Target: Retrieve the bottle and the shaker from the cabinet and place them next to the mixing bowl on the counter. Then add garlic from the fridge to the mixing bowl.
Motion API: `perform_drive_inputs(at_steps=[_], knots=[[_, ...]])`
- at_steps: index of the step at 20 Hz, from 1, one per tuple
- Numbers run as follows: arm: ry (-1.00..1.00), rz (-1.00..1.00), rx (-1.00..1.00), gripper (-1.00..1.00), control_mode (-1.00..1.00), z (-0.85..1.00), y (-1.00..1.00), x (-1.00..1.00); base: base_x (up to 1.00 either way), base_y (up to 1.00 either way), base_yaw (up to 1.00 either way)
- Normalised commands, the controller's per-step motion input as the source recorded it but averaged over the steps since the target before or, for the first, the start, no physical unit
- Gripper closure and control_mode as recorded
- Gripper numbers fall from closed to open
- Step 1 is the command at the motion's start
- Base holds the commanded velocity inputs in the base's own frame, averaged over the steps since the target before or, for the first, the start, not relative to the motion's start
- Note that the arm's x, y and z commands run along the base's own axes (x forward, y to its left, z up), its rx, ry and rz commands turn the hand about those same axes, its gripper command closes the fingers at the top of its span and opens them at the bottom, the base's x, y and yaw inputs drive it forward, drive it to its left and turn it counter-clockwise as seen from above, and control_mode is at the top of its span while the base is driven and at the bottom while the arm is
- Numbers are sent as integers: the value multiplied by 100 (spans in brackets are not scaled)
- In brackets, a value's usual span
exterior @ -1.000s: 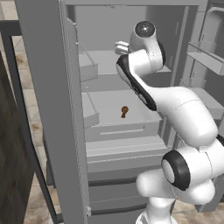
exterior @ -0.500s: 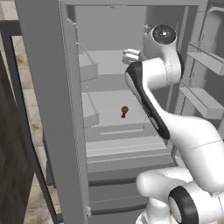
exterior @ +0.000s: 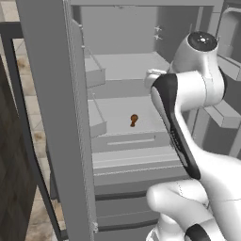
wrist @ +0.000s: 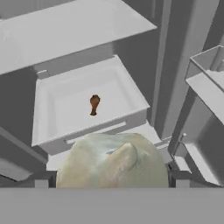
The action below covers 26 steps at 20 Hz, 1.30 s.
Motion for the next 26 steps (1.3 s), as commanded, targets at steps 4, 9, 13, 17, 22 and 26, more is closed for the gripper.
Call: perform_drive_inputs(at_steps=[4, 9, 13, 17, 22, 26], knots=[[34, -1, -10, 100, -100, -71, -14, -44, 0, 0, 0], [31, -4, -5, 100, -100, -89, -19, -13, 0, 0, 0], [4, -1, 6, 100, -100, -46, -13, -18, 0, 0, 0], [4, 0, 2, 100, -100, -41, -2, -12, 0, 0, 0], [8, -1, 1, 100, -100, -33, -7, 0, 0, 0, 0], [3, 0, 0, 100, -100, -14, 0, 0, 0, 0, 0]])
